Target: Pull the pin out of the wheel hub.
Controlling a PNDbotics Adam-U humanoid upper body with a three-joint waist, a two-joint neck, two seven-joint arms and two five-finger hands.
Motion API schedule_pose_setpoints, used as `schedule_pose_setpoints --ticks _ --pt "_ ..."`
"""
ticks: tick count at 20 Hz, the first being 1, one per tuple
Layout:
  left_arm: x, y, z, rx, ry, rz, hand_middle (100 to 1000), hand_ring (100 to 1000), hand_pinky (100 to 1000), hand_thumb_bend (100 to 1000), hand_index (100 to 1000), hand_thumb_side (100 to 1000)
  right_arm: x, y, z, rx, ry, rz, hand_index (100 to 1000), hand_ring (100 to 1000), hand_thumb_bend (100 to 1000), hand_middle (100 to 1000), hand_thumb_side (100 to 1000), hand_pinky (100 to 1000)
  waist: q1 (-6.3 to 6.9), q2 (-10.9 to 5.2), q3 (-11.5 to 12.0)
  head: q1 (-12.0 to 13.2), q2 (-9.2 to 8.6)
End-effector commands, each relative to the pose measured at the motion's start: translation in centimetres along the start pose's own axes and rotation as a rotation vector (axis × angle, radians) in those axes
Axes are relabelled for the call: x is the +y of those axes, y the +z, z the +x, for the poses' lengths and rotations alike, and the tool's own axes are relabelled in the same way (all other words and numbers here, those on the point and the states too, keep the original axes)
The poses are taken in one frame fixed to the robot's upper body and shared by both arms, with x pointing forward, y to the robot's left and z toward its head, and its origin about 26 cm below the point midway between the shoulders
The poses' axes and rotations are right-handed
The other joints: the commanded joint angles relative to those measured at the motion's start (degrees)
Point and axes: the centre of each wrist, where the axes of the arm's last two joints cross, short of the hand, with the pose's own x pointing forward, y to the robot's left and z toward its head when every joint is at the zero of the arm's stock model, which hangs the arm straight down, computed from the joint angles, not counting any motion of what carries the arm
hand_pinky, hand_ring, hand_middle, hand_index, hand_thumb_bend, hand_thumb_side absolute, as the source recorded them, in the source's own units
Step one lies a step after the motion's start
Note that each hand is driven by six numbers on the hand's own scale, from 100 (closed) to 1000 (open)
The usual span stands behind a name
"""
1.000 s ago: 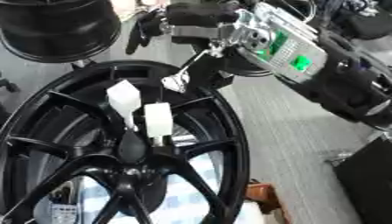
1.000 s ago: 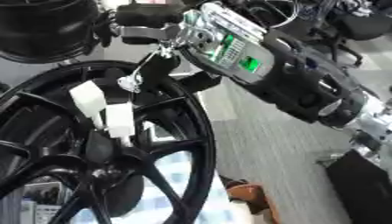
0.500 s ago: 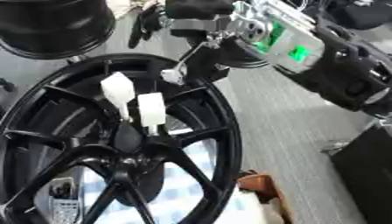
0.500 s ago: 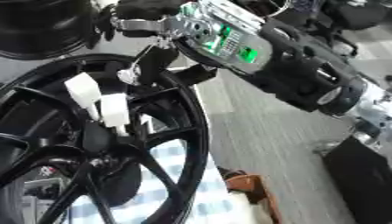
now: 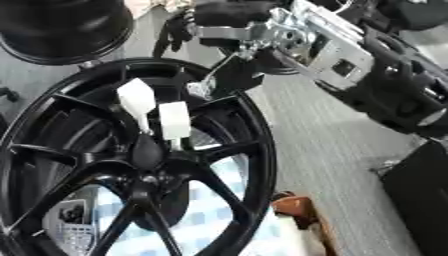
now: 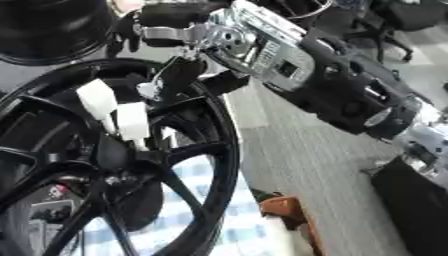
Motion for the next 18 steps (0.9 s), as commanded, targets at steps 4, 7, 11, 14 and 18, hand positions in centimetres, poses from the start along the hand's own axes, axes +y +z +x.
schedule_pose_setpoints --ticks 4,7,11,14,18 --pt "0.7 0.0 0.8 -0.010 -0.027 0.019 615 637 797 100 844 652 -0.1 0.0 0.4 0.002 -0.003 -0.005 845 815 100 816 379 846 0.18 -1.35 -0.9 1.3 0.31" --pt "0.9 0.2 0.8 -0.001 -0.032 0.035 615 637 796 100 843 654 0.5 -0.3 0.5 0.001 -0.004 0.011 847 823 100 818 417 848 0.08 -1.82 -1.7 2.0 0.31" --pt "1.1 0.3 0.8 0.005 -0.037 0.050 615 637 796 100 843 653 1.2 -0.6 0.7 0.009 -0.005 0.036 848 824 100 816 464 846 0.02 -2.32 -2.2 2.2 0.31" --pt "1.3 0.3 0.9 0.003 -0.040 0.068 614 636 795 100 841 655 1.4 -0.8 0.9 0.016 -0.006 0.049 851 832 100 817 506 849 -0.06 -2.52 -2.3 2.2 0.31" --pt "1.5 0.3 1.0 0.001 -0.043 0.082 613 635 795 100 841 654 1.5 -1.4 1.6 0.016 -0.002 0.066 854 832 100 819 537 849 -0.26 -2.55 -2.3 2.7 0.31"
